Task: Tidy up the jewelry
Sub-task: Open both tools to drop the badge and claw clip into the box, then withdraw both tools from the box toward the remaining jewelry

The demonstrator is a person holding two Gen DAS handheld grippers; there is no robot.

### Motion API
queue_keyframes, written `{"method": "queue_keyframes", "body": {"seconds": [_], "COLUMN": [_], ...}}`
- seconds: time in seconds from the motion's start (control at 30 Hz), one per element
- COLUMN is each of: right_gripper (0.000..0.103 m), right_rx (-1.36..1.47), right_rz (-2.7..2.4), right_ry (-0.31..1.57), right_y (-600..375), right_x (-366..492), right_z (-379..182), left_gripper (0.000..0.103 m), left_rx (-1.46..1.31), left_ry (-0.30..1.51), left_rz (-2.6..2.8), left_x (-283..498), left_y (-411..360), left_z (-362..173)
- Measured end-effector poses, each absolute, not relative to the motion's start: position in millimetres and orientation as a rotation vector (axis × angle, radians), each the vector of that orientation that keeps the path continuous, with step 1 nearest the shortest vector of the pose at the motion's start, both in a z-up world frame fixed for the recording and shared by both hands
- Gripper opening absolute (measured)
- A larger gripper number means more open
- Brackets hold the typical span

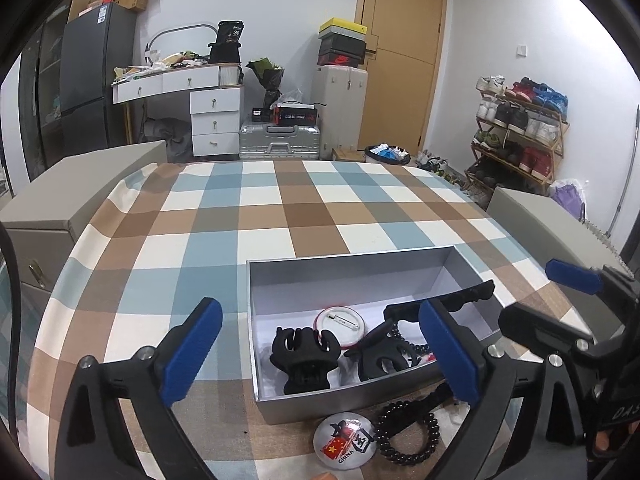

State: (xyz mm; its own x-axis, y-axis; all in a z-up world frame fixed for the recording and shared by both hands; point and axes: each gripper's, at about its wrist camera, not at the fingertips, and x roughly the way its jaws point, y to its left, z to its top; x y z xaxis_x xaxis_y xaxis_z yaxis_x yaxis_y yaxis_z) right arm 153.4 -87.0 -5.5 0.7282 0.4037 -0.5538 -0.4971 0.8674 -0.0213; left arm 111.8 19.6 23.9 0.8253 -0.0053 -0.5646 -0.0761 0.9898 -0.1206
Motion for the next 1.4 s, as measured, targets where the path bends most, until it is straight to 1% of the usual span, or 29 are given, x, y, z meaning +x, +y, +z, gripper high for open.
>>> {"method": "queue_keyframes", "body": {"seconds": [0.57, 1.17, 1.4], "right_gripper": [0.103, 0.103, 0.103], "right_rx": [-0.172, -0.21, -0.202], "right_rz": [0.58, 0.538, 0.523], "right_ry": [0.543, 0.599, 0.624], "right_y": [-100, -116, -122], "right_x": [140, 127, 126], "right_z": [-7, -25, -33], "left_gripper": [0.097, 0.097, 0.097], "left_rx": [-0.13, -0.129, -0.067], "left_ry": [0.575, 0.599, 0.612], "left_rz": [0.052, 0.063, 0.097], "left_x": [88, 57, 53], "left_y": [15, 14, 7], "left_z": [36, 19, 10]}}
